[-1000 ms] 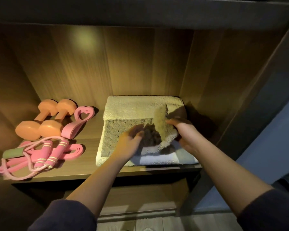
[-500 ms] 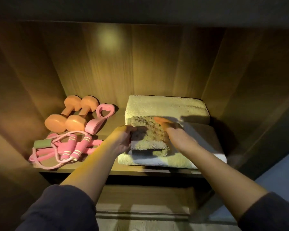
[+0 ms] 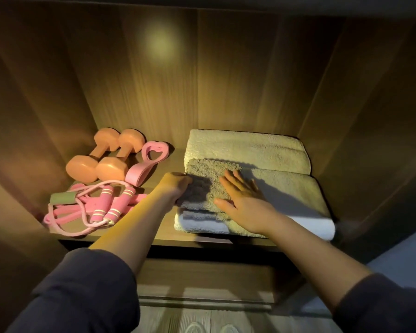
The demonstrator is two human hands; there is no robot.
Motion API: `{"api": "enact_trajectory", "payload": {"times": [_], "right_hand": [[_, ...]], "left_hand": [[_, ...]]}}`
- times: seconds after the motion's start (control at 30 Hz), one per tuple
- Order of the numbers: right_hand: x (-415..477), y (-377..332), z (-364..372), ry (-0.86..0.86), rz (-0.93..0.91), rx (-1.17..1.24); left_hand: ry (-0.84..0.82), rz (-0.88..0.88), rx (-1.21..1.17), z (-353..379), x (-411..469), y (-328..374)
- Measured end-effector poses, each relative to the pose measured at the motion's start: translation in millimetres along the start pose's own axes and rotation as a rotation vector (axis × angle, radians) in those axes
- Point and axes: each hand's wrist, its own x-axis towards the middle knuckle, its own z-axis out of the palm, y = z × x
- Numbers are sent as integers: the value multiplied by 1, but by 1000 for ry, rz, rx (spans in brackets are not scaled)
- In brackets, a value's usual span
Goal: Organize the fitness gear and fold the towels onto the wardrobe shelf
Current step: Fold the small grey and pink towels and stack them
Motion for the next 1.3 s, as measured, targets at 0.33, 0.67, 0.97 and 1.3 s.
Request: {"api": "enact_trajectory", "payload": {"times": [0.33, 0.67, 0.97, 1.3], "right_hand": [[-17, 8, 1, 42, -140, -43], [-32, 6, 1, 59, -26, 34], [-41, 9, -2, 81, -39, 41], [-124, -43, -74, 462, -129, 126]], "left_hand": [[56, 66, 347, 4, 8, -6], [21, -97, 451, -3, 0, -1], [27, 57, 478, 6, -21, 3], [129, 818, 725, -6, -163, 27]]}}
